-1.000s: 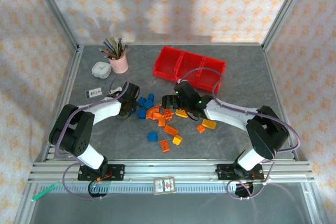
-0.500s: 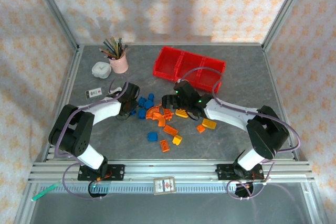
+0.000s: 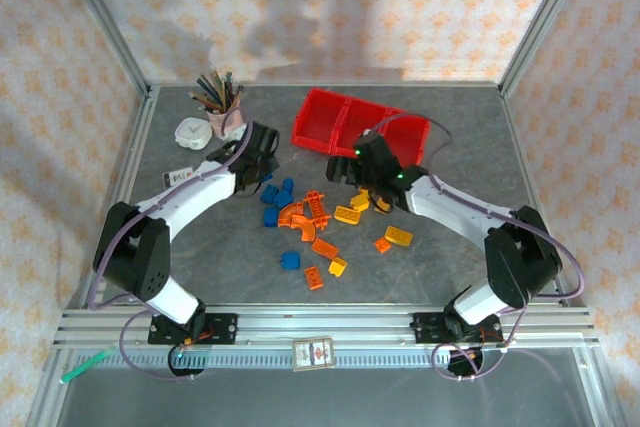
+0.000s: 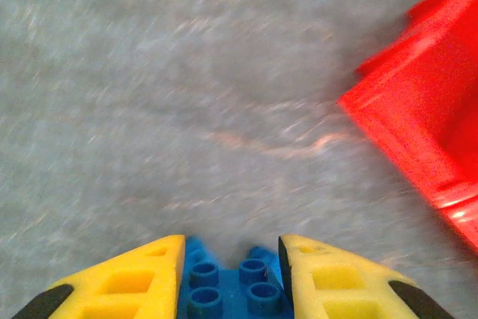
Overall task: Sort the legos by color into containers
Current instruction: Pick up the lego from the middle-left of the table, then place the lego in the container.
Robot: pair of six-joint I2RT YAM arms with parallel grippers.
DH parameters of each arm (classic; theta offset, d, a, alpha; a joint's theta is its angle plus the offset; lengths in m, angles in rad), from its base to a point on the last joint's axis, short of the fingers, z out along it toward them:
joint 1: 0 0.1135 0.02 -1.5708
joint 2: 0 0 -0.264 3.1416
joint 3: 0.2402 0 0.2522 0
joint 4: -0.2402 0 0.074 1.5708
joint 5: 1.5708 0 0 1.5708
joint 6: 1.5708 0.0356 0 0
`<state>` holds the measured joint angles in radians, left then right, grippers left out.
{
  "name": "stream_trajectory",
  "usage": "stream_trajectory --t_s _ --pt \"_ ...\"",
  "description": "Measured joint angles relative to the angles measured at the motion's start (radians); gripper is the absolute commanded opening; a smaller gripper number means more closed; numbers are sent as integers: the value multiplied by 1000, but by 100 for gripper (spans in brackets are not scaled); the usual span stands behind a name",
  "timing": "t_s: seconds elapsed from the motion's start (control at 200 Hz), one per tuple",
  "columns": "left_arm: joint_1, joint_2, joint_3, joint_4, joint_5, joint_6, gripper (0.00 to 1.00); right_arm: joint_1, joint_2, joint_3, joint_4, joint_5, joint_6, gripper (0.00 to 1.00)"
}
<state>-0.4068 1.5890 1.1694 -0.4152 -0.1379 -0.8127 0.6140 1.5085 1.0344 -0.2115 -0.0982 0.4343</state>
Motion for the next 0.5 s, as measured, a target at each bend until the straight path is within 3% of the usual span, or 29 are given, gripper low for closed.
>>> stream_trajectory --t_s 0.295,0.501 --pt "-39 254 338 55 6 151 23 -129 -8 0 22 18 18 100" --pt "-39 444 507 115 5 251 23 -164 -6 0 62 36 19 100"
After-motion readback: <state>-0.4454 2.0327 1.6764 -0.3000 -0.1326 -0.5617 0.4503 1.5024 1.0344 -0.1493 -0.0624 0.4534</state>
